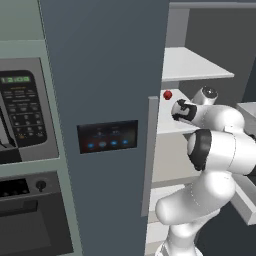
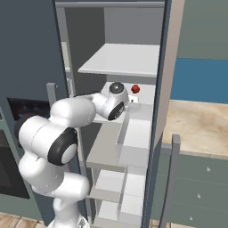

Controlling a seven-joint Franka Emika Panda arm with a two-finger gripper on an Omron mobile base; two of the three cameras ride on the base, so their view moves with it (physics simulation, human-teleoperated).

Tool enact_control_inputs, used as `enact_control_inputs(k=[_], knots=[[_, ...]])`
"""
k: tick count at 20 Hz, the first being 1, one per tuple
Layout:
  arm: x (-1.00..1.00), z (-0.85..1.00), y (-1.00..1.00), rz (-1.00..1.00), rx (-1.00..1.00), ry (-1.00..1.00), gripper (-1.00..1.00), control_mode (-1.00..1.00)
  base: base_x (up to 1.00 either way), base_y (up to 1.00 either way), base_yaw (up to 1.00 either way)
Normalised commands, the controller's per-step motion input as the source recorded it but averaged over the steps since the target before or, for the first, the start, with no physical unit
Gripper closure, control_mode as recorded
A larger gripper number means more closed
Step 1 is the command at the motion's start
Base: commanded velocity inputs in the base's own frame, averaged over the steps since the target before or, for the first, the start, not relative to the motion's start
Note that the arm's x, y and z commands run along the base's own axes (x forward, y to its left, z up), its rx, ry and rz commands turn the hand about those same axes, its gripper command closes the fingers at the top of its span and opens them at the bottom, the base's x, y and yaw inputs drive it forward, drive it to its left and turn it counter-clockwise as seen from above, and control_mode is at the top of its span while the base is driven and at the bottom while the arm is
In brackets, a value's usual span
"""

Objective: Pick the cheese from the fridge and the cheese grater from the cabinet and place them next to the salad bowl.

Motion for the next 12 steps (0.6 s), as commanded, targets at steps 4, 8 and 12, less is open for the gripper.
enact_control_inputs(k=[4, 8, 12], knots=[[0.26, -0.05, -0.14, 0.0, 0.0, -0.01, -1.0, -1.0, 0.0, 0.0, 0.0], [0.2, -0.01, -0.05, 0.0, 0.0, 0.0, -1.0, -1.0, 0.0, 0.0, 0.0], [0.0, 0.0, 0.0, 0.0, 0.0, -0.06, -1.0, -1.0, 0.0, 0.0, 0.0]])
